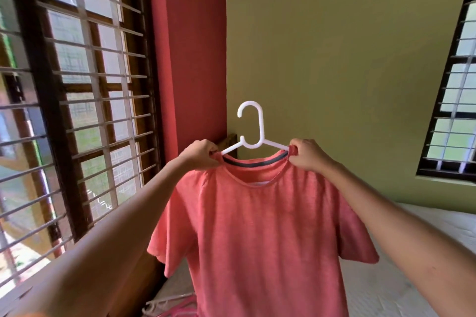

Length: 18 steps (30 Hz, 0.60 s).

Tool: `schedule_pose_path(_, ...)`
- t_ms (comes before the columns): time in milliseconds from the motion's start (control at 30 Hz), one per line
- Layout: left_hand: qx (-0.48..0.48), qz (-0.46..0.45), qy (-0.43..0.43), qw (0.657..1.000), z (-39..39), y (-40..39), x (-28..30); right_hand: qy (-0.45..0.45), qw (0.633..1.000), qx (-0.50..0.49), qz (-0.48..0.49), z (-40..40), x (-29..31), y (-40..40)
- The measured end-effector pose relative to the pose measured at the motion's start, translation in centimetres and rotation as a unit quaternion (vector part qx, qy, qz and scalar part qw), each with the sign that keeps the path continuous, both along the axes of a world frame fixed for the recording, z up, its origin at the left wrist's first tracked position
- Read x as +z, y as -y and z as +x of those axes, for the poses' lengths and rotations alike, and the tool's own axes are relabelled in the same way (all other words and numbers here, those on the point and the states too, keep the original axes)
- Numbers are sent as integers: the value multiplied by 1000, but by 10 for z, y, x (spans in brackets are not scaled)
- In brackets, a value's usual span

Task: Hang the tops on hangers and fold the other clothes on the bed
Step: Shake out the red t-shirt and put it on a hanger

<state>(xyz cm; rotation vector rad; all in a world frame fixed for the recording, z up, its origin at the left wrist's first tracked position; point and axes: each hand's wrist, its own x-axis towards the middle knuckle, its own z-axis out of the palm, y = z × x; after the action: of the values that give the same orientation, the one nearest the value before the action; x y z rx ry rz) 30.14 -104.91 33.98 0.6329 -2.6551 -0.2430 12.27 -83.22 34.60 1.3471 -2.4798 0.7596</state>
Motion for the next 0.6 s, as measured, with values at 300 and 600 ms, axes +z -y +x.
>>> schedule_pose_path(300, 146, -79, -2, 986, 40, -19, -5, -185, 983, -15, -13, 49, -5, 53)
schedule_pose_path(600, 334, -12, -85, 939, 153, -92, -9, -179, 968, 154, -81, 123, -3, 59)
